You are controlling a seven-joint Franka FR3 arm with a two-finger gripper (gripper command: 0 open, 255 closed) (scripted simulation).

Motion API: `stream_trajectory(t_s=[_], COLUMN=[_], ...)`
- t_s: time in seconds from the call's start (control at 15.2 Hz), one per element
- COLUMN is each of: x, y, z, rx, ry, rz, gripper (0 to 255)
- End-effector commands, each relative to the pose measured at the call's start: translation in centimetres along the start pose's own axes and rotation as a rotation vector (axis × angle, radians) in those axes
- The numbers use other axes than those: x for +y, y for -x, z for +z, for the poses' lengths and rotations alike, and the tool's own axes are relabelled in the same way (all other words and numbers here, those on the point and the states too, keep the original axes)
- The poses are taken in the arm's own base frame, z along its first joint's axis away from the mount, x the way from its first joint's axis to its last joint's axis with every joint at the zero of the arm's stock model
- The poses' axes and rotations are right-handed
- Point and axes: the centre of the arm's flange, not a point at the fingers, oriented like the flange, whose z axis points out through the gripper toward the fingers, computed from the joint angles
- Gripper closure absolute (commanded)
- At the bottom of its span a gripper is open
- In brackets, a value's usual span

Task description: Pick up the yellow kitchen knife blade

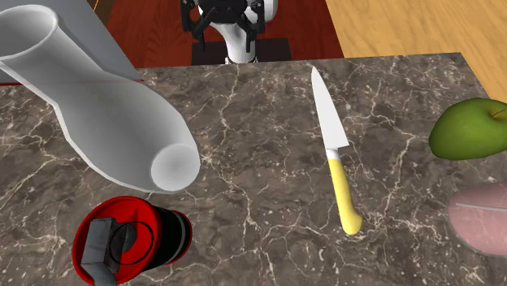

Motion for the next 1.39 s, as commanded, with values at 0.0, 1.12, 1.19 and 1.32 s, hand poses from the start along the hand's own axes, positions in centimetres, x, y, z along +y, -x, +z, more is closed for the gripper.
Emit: stream_trajectory(t_s=[0.0, 1.12, 1.19, 1.32], x=[0.0, -14.2, -15.1, -16.8], y=[0.0, -16.9, -17.9, -19.8], z=[0.0, -2.5, -2.7, -3.0], rx=[0.000, -0.024, -0.025, -0.028], ry=[0.000, -0.050, -0.053, -0.059], rz=[0.000, -0.059, -0.063, -0.070], gripper=[0, 0, 0, 0])
